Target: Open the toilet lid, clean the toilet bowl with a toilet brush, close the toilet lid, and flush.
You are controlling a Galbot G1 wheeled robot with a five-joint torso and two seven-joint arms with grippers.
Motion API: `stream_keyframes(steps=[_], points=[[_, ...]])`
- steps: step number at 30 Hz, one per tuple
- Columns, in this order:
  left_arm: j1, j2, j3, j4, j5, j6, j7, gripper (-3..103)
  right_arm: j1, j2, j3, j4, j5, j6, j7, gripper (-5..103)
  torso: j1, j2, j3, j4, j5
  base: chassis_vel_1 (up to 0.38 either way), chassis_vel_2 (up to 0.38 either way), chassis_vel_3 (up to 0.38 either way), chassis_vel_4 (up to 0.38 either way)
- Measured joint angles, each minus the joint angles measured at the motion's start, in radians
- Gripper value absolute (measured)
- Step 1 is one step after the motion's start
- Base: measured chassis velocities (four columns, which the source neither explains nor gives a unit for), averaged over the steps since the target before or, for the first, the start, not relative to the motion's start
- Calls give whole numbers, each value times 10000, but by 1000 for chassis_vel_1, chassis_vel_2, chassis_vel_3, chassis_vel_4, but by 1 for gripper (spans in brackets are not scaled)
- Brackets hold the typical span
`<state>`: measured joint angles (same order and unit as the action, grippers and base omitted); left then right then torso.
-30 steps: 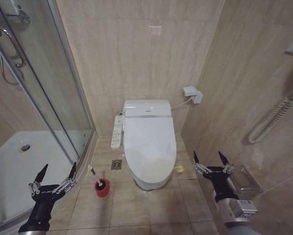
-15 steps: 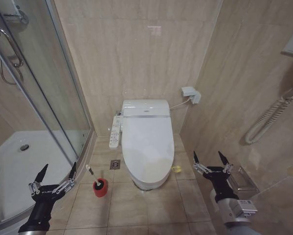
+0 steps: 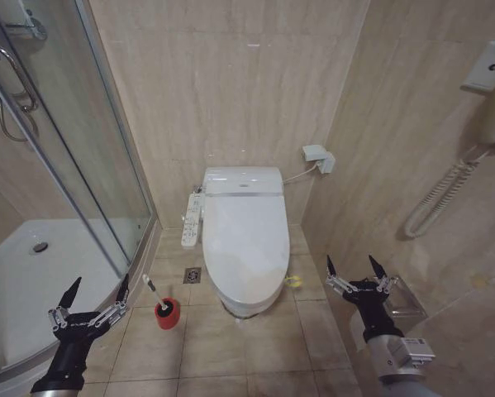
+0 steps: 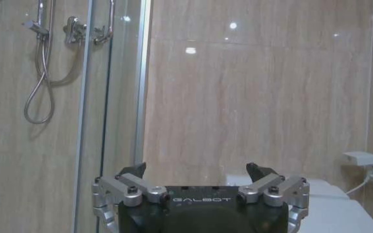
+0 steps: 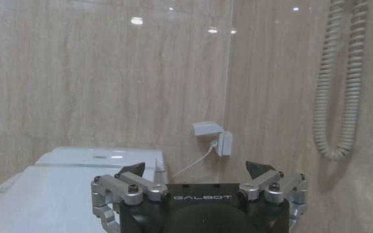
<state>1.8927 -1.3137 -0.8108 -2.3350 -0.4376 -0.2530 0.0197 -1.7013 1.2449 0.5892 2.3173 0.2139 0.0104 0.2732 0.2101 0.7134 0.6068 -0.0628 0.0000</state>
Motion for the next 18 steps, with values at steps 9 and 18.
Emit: stream_keyframes(steps=[9,18], points=[[0,0,0,0,0,0,0,100,0,0,0,0,0,0,0,100,2,-1,1,0,-1,-2,-5,0,7],[0,0,0,0,0,0,0,100,1,0,0,0,0,0,0,100,5,-1,2,0,-1,13,-20,-18,18]])
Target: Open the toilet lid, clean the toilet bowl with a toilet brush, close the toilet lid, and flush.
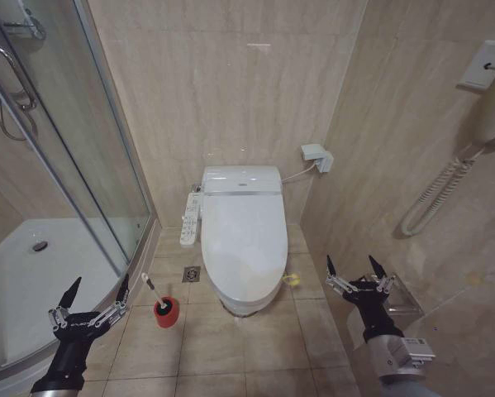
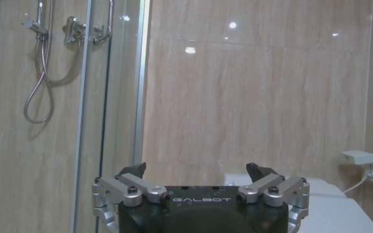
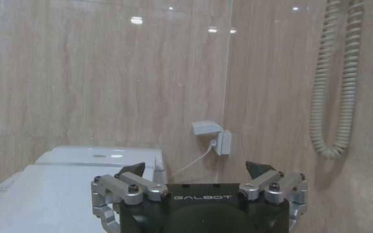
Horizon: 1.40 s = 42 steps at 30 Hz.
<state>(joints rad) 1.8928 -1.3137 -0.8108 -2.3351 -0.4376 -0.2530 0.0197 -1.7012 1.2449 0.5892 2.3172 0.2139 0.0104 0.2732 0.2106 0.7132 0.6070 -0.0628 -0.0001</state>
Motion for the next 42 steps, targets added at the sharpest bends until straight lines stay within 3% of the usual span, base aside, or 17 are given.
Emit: stream_keyframes(steps=[42], points=[[-1,0,0,0,0,0,0,100,0,0,0,0,0,0,0,100,1,1,1,0,-1,81,-82,-85,86]])
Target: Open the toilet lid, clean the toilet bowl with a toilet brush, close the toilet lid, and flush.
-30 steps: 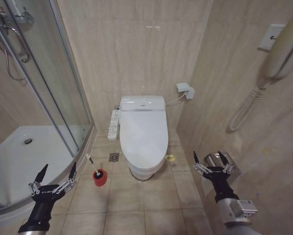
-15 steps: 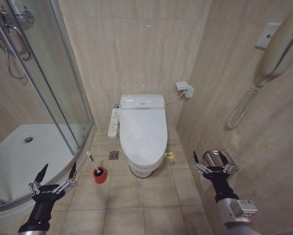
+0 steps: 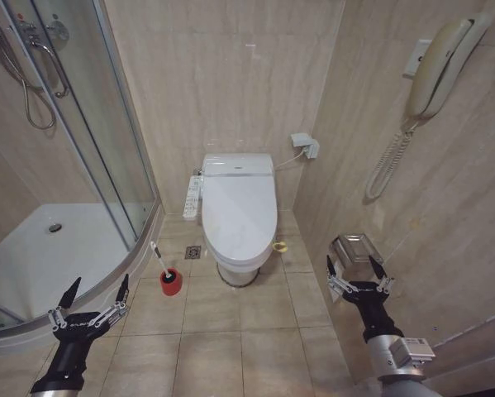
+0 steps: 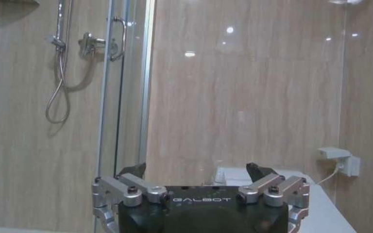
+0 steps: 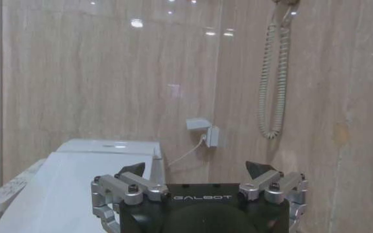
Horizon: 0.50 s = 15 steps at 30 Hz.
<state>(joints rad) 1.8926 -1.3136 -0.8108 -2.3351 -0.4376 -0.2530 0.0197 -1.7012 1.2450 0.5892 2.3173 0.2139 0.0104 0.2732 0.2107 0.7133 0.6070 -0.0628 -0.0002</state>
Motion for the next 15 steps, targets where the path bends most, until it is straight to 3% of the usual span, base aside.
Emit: stream_keyframes(steps=[7,15], points=[[0,0,0,0,0,0,0,100,3,0,0,0,0,0,0,100,3,-3,1,1,2,-23,23,31,-18],[4,0,0,0,0,0,0,100,-1,0,0,0,0,0,0,100,-11,2,-5,2,2,84,-82,-96,68]])
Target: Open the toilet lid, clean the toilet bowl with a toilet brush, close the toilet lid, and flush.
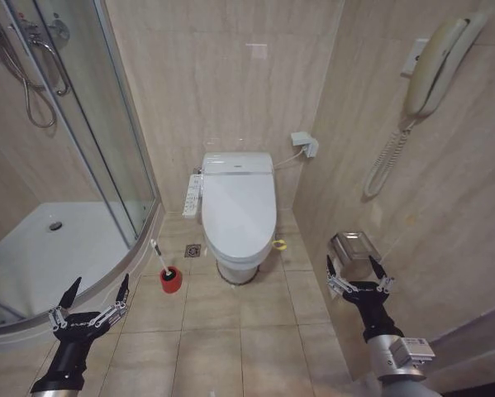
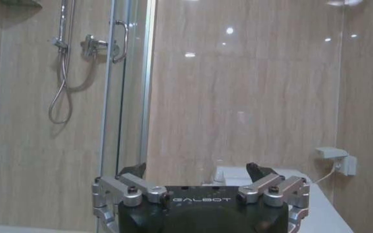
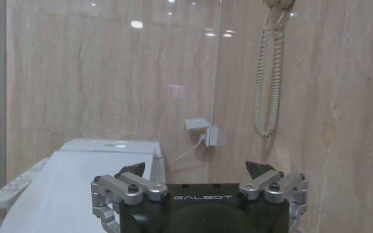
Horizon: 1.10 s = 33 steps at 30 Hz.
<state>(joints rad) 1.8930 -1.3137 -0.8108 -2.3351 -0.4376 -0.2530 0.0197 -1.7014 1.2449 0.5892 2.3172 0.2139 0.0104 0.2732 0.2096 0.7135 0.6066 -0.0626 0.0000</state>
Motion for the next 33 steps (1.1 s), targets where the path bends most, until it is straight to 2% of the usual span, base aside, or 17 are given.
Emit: stream_keyframes(steps=[33], points=[[-3,0,0,0,0,0,0,100,2,0,0,0,0,0,0,100,9,-3,4,-2,1,9,-9,-13,11]])
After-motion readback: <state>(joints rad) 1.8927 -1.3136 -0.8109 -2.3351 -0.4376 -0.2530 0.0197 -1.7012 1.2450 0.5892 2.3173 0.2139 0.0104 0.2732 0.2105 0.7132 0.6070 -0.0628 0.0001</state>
